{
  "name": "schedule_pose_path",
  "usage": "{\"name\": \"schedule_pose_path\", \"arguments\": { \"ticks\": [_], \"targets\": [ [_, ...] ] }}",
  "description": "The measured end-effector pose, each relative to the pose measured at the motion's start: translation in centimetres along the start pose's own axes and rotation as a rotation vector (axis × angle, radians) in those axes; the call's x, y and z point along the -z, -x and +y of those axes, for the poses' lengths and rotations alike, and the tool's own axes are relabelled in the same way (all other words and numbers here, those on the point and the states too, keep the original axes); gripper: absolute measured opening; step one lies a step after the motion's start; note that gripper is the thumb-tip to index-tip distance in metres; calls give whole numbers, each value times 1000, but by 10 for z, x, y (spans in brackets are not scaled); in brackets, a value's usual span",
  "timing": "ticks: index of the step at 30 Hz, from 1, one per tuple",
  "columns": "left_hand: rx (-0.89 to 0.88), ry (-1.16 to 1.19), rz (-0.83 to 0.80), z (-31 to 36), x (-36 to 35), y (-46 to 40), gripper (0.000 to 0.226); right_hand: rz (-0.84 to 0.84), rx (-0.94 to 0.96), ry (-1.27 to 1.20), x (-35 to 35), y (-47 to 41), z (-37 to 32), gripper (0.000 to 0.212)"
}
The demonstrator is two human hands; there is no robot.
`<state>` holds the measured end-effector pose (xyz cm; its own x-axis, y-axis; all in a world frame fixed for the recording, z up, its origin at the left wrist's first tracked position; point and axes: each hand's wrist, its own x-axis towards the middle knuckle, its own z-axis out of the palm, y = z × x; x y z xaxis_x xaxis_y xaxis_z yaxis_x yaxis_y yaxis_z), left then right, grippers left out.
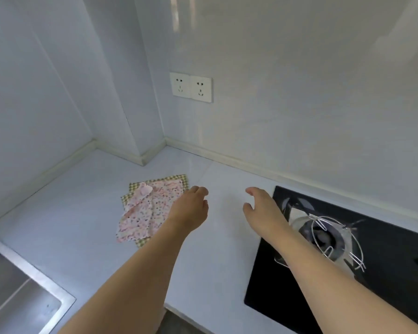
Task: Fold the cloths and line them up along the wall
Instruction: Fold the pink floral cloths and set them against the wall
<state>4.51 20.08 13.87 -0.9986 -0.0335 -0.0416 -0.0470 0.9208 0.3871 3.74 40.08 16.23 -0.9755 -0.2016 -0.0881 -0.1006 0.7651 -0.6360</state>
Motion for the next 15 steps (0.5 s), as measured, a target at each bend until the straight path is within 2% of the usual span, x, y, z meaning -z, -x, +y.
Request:
{"name": "schedule_pose_path", "arguments": {
  "ticks": [8, 12, 15],
  "targets": [
    [89, 27, -167, -149, -21, 6, 35, -180, 131, 40, -133, -45, -42, 36],
    [-5, 4, -173, -191, -54, 1, 31, -171, 219, 2, -202, -63, -29, 32],
    [-121, -59, -88, -214, -82, -1, 36, -111, 271, -58, -246, -71, -11, 28]
  ]
}}
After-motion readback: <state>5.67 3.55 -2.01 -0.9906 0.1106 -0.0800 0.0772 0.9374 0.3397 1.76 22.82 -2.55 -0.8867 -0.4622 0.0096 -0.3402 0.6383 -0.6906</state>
